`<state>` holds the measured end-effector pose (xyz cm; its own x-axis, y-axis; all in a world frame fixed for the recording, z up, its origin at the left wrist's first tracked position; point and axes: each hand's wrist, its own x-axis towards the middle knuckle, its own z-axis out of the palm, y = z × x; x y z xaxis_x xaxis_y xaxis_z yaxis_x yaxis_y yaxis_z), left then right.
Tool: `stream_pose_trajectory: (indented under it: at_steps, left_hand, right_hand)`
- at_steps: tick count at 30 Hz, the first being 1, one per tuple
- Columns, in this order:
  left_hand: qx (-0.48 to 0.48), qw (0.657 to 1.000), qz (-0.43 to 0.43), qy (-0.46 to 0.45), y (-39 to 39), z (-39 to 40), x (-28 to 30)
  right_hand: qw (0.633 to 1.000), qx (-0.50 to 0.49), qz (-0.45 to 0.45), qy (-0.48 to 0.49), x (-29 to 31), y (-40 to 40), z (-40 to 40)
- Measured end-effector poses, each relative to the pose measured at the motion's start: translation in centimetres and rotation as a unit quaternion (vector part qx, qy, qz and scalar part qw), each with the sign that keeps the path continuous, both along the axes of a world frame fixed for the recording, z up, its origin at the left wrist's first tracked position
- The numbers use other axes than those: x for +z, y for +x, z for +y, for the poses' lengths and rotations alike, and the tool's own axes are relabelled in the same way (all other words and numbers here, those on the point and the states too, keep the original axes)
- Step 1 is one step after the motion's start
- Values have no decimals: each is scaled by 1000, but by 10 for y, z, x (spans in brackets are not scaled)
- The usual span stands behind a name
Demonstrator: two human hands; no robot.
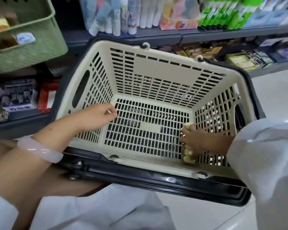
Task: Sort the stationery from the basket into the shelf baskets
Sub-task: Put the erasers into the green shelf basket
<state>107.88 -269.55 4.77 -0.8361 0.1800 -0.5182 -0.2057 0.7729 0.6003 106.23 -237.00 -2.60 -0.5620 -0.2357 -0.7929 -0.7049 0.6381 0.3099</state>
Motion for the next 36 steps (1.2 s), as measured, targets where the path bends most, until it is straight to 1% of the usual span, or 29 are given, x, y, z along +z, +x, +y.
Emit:
stream_pose_trajectory:
  at_steps: [2,7,11,15,18,20,21,23,24,25,26,27,28,30,31,32,34,36]
  left_hand:
    - [0,1000,-3,-6,1,0,1]
    - [11,1000,0,-15,0,0,1]
    - [10,1000,8,-19,1,-2,-1]
    - [12,1000,12,-12,2,-2,-2]
    - [14,1000,15,-7,2,-2,-1]
    - [29,999,30,7,2,-2,1]
    - [44,998,42,22,1,-2,2]
    - [88,992,54,79,1,0,4]
    - [122,983,49,126,1,1,6]
    - [164,968,32,187,2,2,8]
    - [209,943,2,257,4,3,12]
    - [247,909,-36,333,5,2,17]
    - [278,867,-70,408,6,0,24]
    - [333,781,-94,520,7,-10,37]
    - [361,746,-90,553,6,-18,42]
    - [383,717,-82,577,7,-27,48]
    - [399,680,-64,612,8,-48,59]
    - [392,669,-52,629,11,-68,68]
  right_hand:
    - [1000,4,-12,-10,-4,7,1]
    - [997,-43,-42,-41,-4,11,0]
    - [999,-40,-6,-32,-3,12,-2]
    - [999,-26,10,-29,-8,16,-3]
    - [997,-54,15,-51,-8,17,-7]
    - [988,-118,13,-102,2,12,-22]
    - [977,-148,12,-151,10,6,-34]
    - [945,-176,6,-274,35,-7,-66]
    - [920,-183,0,-346,51,-13,-87]
    - [888,-189,-7,-418,68,-17,-108]
    - [856,-189,-13,-482,85,-20,-130]
    - [827,-180,-15,-532,100,-22,-151]
    - [806,-162,-12,-569,114,-22,-169]
    - [786,-114,-4,-607,135,-23,-199]
    - [781,-100,-8,-617,144,-25,-209]
    - [771,-98,-22,-629,151,-27,-218]
    - [738,-109,-59,-664,165,-35,-232]
    - [700,-132,-85,-697,177,-45,-246]
